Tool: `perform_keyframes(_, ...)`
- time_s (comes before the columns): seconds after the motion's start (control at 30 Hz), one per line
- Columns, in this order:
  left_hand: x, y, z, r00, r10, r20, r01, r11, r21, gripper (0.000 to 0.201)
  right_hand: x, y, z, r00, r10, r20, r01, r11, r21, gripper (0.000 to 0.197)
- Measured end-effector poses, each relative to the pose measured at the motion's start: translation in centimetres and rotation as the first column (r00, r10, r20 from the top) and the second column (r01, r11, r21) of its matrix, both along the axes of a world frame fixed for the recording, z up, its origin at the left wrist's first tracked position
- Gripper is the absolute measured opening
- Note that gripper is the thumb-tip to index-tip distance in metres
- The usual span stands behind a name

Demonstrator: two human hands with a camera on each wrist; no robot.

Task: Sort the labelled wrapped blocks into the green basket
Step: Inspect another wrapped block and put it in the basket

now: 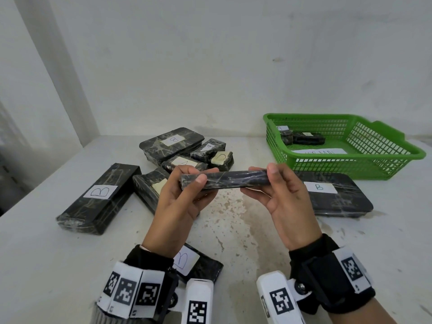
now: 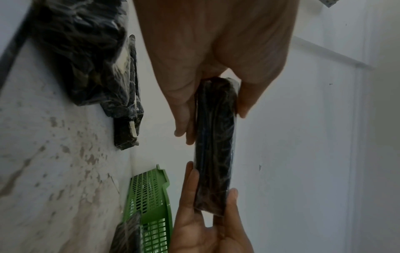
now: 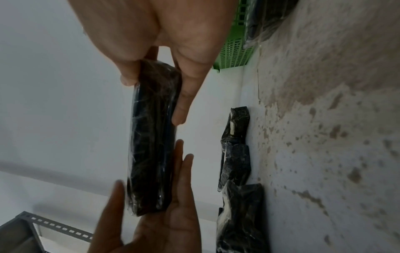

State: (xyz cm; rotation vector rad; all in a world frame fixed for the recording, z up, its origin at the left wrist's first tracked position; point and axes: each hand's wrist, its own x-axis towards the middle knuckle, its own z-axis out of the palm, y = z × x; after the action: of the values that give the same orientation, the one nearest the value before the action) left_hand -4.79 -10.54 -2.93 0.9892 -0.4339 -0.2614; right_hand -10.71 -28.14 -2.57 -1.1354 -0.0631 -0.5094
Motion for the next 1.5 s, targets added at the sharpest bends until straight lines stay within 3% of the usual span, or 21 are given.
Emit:
perform_keyframes(0.07, -0.2, 0.1, 0.1, 1.000, -0.026, 0.012, 0.025, 1.000, 0.003, 0.051, 0.1, 0.0, -0.2, 0.999, -0.027, 0.019, 0.028, 0.999, -0.016, 0.020)
perform_keyframes(0.2, -0.5, -0.3, 0.3, 0.994, 0.105, 0.011, -0.105, 0.992, 0.069, 0.025, 0.2, -0.1, -0.3, 1.000, 0.004, -0.017, -0.004, 1.000, -0.014, 0.024)
perform_keyframes(0.33, -0.6, -0.4, 0.5, 0.990, 0.137, -0.017, -0.135, 0.986, 0.093, 0.020, 0.4, 0.0, -0.4, 0.993, 0.085, -0.087, -0.081, 0.996, 0.044, 0.042)
perform_keyframes(0.5, -0.8, -0.1, 0.5, 0.998, 0.052, -0.025, -0.051, 0.997, 0.051, 0.031, 0.2, -0.2, -0.4, 0.994, 0.060, -0.086, -0.062, 0.998, -0.017, 0.032)
perform_keyframes(0.6, -1.0, -0.4, 0.5, 0.993, 0.113, -0.029, -0.109, 0.987, 0.117, 0.044, 0.2, -0.2, -0.6, 0.995, -0.002, -0.097, -0.005, 0.997, -0.071, 0.031)
perform_keyframes(0.77, -1.1, -0.7, 0.4, 0.986, 0.158, -0.046, -0.153, 0.982, 0.107, 0.032, 0.3, 0.2, -0.8, 0.996, 0.002, -0.091, -0.008, 0.998, -0.057, 0.035)
perform_keyframes(0.93, -1.0, -0.2, 0.6, 0.997, 0.073, -0.034, -0.072, 0.997, 0.037, 0.044, 0.1, 0.2, -0.7, 0.999, 0.021, -0.034, -0.024, 0.996, -0.092, 0.048)
perform_keyframes(1.03, -1.3, -0.3, 0.5, 0.995, 0.100, -0.008, -0.099, 0.992, 0.083, 0.049, 0.1, 0.3, -0.9, 0.998, -0.027, -0.049, 0.021, 0.993, -0.120, 0.043)
perform_keyframes(1.17, -1.3, -0.5, 0.4, 0.983, 0.185, 0.012, -0.186, 0.977, 0.106, 0.038, 0.1, 0.7, -1.1, 0.997, -0.043, -0.069, 0.033, 0.990, -0.140, 0.034)
perform_keyframes(1.33, -1.1, -0.6, 0.4, 0.984, 0.180, 0.009, -0.180, 0.979, 0.095, 0.037, 0.1, 0.9, -1.1, 0.997, -0.018, -0.073, 0.010, 0.993, -0.118, 0.043)
perform_keyframes(1.5, -1.1, -0.4, 0.4, 0.992, 0.127, -0.003, -0.126, 0.989, 0.082, 0.048, -0.2, 0.8, -0.8, 0.993, -0.062, -0.096, 0.044, 0.984, -0.174, 0.038)
